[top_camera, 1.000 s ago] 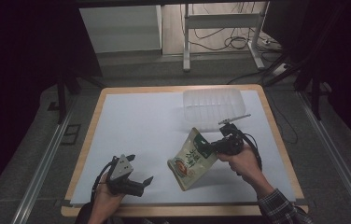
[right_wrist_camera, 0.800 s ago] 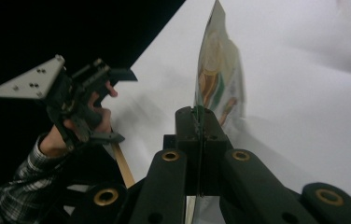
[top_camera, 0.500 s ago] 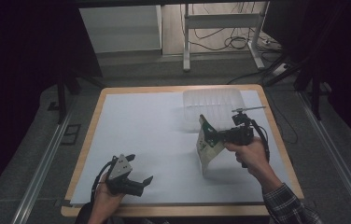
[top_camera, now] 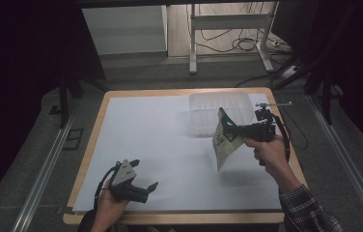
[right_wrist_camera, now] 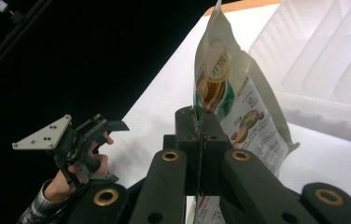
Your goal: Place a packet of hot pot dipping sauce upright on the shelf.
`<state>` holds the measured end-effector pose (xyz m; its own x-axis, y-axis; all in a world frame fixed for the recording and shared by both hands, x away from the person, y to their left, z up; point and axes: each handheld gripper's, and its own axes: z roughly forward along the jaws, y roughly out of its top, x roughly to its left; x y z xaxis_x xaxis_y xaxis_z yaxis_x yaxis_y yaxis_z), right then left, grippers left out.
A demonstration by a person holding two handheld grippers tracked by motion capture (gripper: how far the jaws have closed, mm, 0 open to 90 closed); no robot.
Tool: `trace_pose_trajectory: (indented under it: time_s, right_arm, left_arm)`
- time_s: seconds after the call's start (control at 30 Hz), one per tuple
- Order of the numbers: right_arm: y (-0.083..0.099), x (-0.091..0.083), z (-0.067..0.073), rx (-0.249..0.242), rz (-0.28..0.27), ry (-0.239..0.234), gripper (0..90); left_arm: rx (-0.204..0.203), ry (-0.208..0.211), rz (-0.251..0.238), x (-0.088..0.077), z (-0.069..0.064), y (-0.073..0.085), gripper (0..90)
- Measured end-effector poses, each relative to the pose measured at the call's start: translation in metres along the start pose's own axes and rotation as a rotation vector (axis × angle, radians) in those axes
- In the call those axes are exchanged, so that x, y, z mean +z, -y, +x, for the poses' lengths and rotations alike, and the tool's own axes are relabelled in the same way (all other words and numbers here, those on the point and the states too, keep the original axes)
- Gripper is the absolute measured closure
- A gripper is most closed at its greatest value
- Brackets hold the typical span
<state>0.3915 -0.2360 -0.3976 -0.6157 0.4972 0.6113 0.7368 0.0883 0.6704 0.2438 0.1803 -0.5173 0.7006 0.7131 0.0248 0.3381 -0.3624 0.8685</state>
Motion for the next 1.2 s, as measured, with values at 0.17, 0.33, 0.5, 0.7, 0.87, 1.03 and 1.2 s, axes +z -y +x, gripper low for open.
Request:
trace_pose_trajectory:
  time_s: [0.17, 0.33, 0.5, 0.7, 0.87, 1.03, 1.2]
  right_arm:
    - [-0.004, -0.008, -0.003, 0.022, -0.026, -0.013, 89.0]
    - [-0.008, -0.014, -0.003, 0.015, -0.036, -0.01, 88.7]
    - [-0.015, -0.026, -0.005, 0.025, -0.068, 0.002, 88.7]
    - [-0.02, -0.036, -0.009, 0.046, -0.092, 0.01, 89.1]
    - [-0.028, -0.043, -0.012, 0.043, -0.107, 0.033, 89.2]
    - [-0.039, -0.051, -0.014, 0.031, -0.128, 0.05, 89.1]
    - [-0.05, -0.056, -0.021, 0.031, -0.153, 0.062, 89.1]
  left_arm:
    - [0.001, 0.0, 0.003, 0.0, 0.0, 0.0, 0.0]
    - [0.0, 0.001, 0.002, 0.0, 0.0, 0.0, 0.0]
    - [0.001, 0.002, 0.004, 0.0, 0.0, 0.0, 0.0]
    - [-0.001, 0.002, 0.004, 0.001, 0.0, 0.0, 0.0]
    - [0.0, 0.003, 0.006, 0.001, 0.0, 0.0, 0.0]
    - [-0.003, 0.003, 0.005, 0.0, 0.001, 0.0, 0.0]
    - [-0.009, 0.001, 0.002, 0.0, 0.001, 0.001, 0.0]
